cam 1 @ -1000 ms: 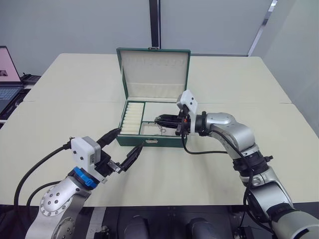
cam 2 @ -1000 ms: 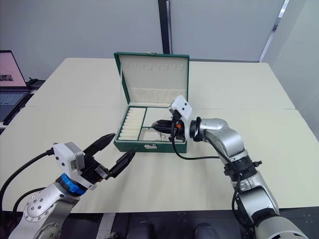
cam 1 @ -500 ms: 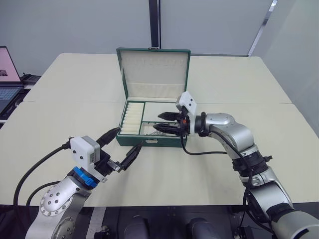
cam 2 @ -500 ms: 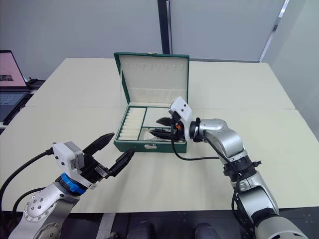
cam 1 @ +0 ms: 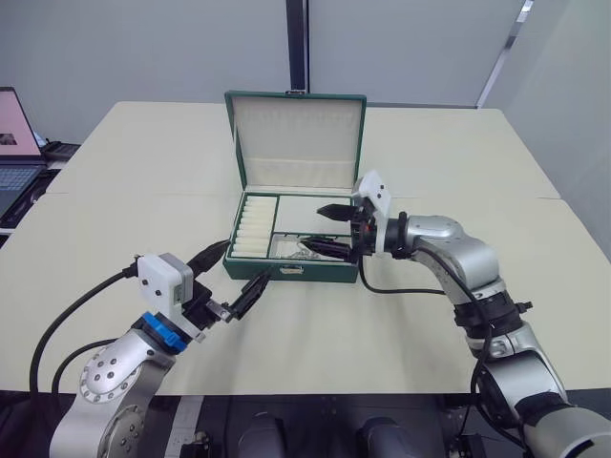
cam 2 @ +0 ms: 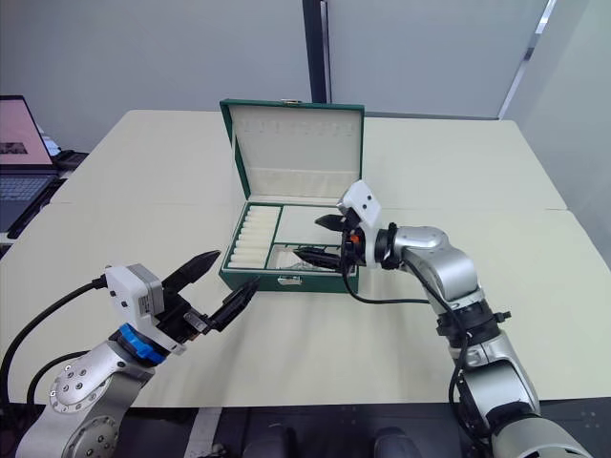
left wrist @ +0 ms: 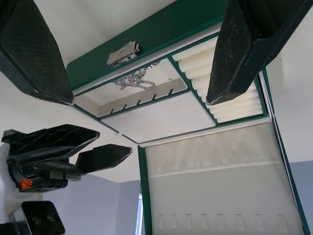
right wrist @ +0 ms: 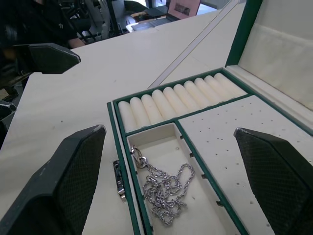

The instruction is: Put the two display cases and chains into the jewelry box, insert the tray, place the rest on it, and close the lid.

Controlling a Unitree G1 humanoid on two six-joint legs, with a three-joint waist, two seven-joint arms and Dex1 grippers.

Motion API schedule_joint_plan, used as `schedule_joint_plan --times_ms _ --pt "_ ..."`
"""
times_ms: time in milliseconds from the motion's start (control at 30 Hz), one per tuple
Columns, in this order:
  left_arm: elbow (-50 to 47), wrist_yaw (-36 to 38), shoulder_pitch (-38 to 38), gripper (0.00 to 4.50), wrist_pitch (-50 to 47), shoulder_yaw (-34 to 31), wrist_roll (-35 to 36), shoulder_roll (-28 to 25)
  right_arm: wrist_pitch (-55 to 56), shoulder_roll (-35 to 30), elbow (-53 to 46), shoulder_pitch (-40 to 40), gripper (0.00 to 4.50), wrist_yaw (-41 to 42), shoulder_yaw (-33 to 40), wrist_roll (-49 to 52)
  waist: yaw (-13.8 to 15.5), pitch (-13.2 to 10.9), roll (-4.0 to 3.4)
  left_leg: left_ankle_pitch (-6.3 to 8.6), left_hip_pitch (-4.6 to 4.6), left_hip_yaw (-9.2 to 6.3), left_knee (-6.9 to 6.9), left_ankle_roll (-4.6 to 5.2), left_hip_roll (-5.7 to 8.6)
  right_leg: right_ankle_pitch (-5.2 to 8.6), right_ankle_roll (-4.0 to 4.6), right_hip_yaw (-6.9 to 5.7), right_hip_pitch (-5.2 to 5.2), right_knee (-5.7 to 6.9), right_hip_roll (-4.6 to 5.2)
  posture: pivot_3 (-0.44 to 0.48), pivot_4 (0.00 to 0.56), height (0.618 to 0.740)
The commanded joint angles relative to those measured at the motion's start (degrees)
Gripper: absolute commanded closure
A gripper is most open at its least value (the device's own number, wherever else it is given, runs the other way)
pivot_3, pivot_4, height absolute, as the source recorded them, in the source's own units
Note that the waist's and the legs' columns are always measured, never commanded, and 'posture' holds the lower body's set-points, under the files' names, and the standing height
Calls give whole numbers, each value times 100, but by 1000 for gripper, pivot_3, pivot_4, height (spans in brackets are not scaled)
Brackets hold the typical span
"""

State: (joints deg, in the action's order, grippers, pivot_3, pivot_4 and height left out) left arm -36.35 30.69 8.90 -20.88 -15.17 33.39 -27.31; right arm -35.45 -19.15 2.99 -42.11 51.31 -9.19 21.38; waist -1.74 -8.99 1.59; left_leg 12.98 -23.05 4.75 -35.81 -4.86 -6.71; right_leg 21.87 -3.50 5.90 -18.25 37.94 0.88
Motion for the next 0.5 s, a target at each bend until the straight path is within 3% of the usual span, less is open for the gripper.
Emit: schedule_joint_plan --times_ms 33,200,233,300,500 --pt "380 72 -236 0 -172 -653 313 -364 113 -396 -277 83 22 78 602 214 4 -5 -2 0 0 -1 0 0 0 0 0 -1 0 0 0 0 150 740" --pt "1370 480 -718 0 -317 -1188 509 -1008 238 -839 -246 501 22 -4 1043 214 -4 -13 -2 0 1 1 6 0 0 0 0 -1 -1 -7 -1 0 150 740" --pt "1611 563 -830 193 -324 -1233 494 -1132 328 -884 -186 566 194 -96 1102 145 -6 -15 -4 0 1 2 6 -1 -1 0 0 1 -1 -7 -1 0 150 740" --pt "2139 704 -1109 640 -247 -1309 440 -1303 448 -923 -34 648 637 -277 1193 59 -19 -22 -6 -8 1 4 6 -13 0 0 0 2 -2 -7 -1 0 150 740" --pt "3901 966 -2253 2589 -160 -1033 241 -1357 963 -691 391 808 2596 -913 982 -487 -18 -24 -7 -11 2 4 5 -19 -2 0 0 0 -6 -2 -4 0 150 740"
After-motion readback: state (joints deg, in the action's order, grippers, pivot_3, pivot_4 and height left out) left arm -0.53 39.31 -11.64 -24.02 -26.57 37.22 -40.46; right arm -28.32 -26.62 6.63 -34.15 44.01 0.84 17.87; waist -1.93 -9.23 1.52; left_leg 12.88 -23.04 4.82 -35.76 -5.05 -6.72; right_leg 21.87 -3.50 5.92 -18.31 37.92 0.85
